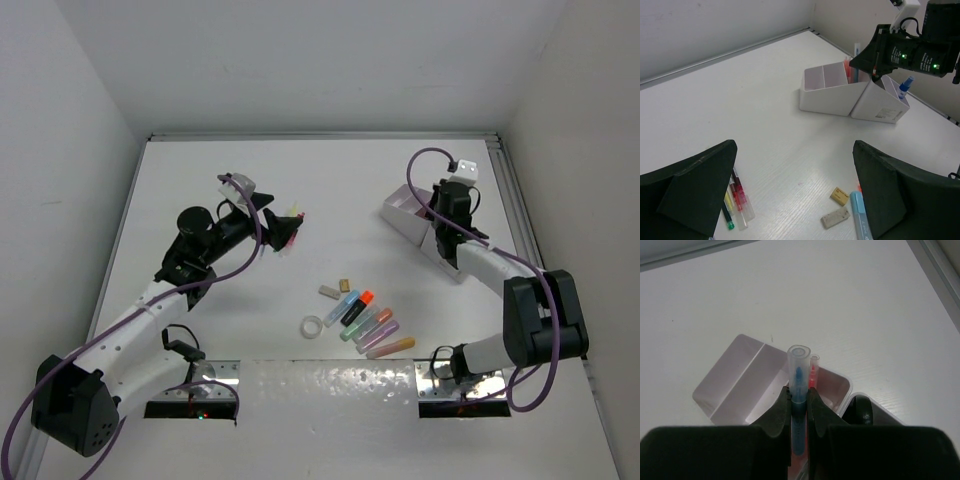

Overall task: Sort the stationery into containers
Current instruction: Place the pen in the storage box, then pick up the pen from the center of the board.

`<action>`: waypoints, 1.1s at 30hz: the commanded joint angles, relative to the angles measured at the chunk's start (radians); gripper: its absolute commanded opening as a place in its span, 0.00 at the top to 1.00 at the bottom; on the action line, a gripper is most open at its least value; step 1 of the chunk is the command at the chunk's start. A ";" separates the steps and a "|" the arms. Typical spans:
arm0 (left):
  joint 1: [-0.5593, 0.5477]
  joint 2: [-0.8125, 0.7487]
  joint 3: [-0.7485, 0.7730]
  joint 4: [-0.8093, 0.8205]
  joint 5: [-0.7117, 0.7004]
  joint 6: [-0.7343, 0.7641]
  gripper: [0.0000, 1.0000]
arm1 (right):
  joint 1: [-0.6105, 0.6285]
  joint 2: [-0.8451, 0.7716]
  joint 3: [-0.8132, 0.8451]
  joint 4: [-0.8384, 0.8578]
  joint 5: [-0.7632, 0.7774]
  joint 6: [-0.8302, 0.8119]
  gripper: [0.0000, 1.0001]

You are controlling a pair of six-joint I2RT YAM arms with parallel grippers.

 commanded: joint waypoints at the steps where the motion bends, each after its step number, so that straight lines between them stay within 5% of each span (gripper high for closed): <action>1: 0.013 -0.005 0.000 0.040 -0.012 0.011 0.00 | 0.003 0.012 0.011 0.013 0.014 0.026 0.95; 9: 0.020 -0.005 0.006 0.040 -0.022 0.018 0.00 | 0.003 0.018 0.032 -0.007 0.005 0.047 0.63; 20: 0.023 0.004 0.010 0.033 -0.018 0.020 0.00 | 0.035 -0.114 0.037 0.001 0.024 0.006 0.51; 25: 0.023 0.030 0.016 -0.018 -0.065 -0.037 0.00 | 0.062 -0.192 0.123 -0.134 -0.023 -0.054 0.47; 28: 0.029 0.104 0.067 -0.168 -0.116 -0.097 0.18 | 0.105 -0.229 0.184 -0.238 -0.052 -0.083 0.54; 29: 0.038 0.135 0.091 -0.224 -0.117 -0.095 0.46 | 0.133 -0.237 0.207 -0.284 -0.092 -0.100 0.65; 30: 0.044 0.166 0.149 -0.334 -0.111 -0.077 0.58 | 0.144 -0.246 0.216 -0.304 -0.113 -0.103 0.70; 33: 0.067 0.322 0.263 -0.617 -0.093 0.047 0.69 | 0.197 -0.277 0.224 -0.346 -0.193 -0.093 0.69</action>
